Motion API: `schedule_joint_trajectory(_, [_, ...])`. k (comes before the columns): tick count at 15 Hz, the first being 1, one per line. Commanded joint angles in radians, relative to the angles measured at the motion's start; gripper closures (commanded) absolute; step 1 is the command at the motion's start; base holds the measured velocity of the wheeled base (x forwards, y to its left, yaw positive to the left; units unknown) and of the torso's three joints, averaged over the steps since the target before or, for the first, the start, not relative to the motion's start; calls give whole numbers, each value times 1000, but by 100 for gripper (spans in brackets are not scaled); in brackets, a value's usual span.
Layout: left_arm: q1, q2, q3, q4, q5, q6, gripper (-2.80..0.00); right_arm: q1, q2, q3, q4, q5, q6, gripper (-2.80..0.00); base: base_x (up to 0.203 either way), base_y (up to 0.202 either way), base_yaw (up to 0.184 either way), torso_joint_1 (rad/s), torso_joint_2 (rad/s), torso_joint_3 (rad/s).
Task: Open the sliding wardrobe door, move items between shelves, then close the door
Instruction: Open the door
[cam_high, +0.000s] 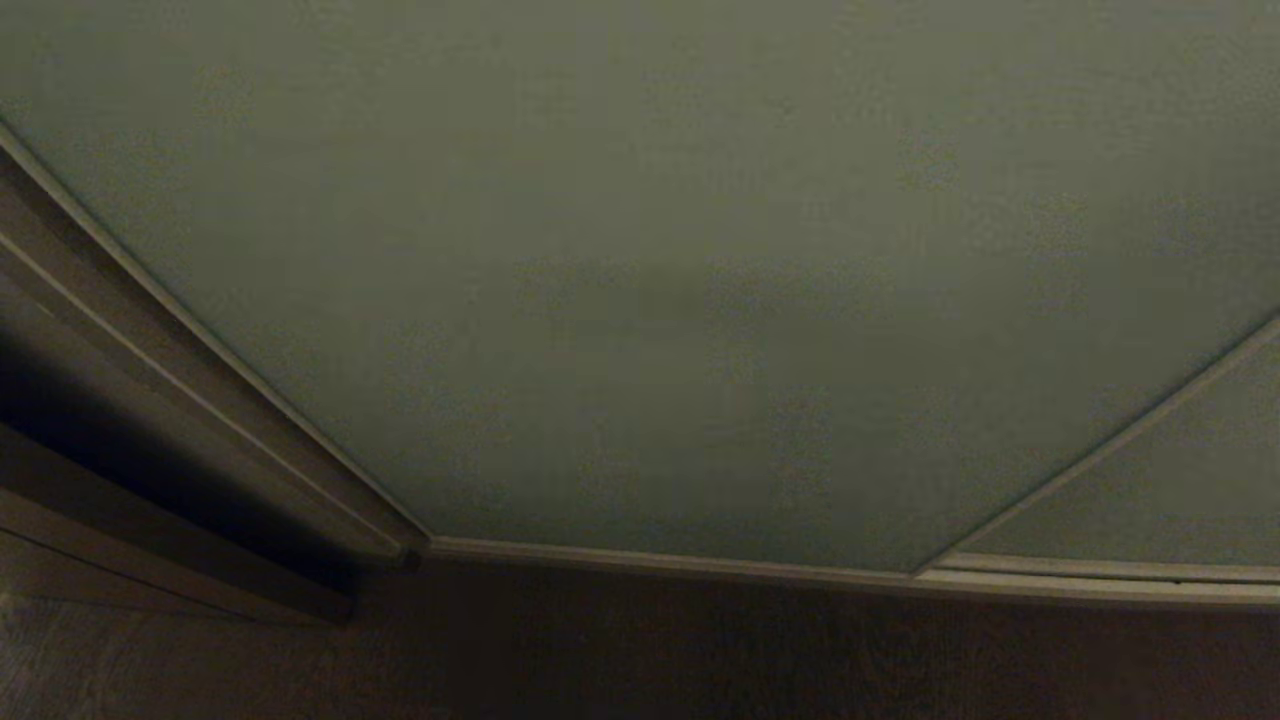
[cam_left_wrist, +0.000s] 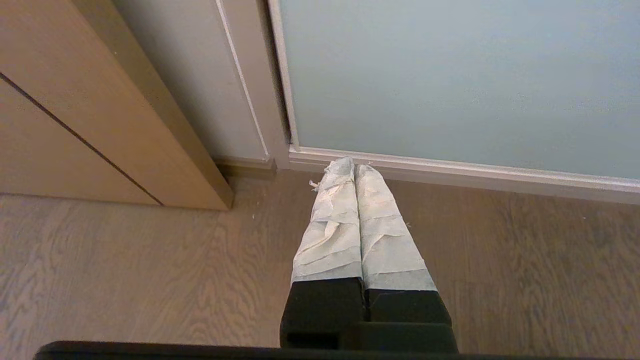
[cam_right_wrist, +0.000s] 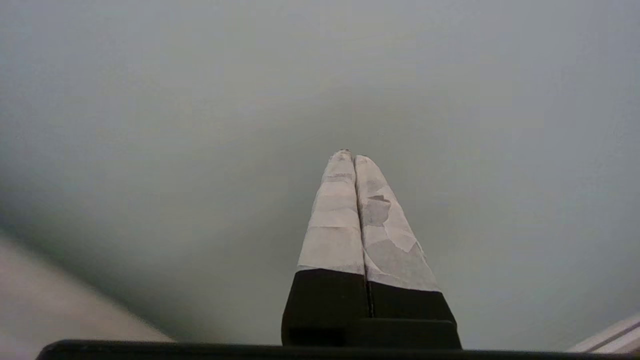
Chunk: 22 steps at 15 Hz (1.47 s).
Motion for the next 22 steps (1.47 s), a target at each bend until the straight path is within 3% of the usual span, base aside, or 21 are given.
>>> schedule_joint_trajectory(1, [0, 0, 0, 0, 0, -1, 0, 77, -21, -5, -2, -23, -22, 0, 0, 0, 0, 0, 0, 0])
schedule_joint_trajectory(4, [0, 0, 0, 0, 0, -1, 0, 161, -29, 2, -1, -28, -21, 0, 0, 0, 0, 0, 0, 0])
schedule_joint_trajectory(12, [0, 0, 0, 0, 0, -1, 0, 173, -30, 1, 2, -27, -17, 0, 0, 0, 0, 0, 0, 0])
schedule_joint_trajectory(15, [0, 1, 0, 0, 0, -1, 0, 231, -46, 5, 5, -27, -16, 0, 0, 0, 0, 0, 0, 0])
schedule_joint_trajectory(22, [0, 0, 0, 0, 0, -1, 0, 260, -61, 15, 8, -25, -14, 0, 0, 0, 0, 0, 0, 0])
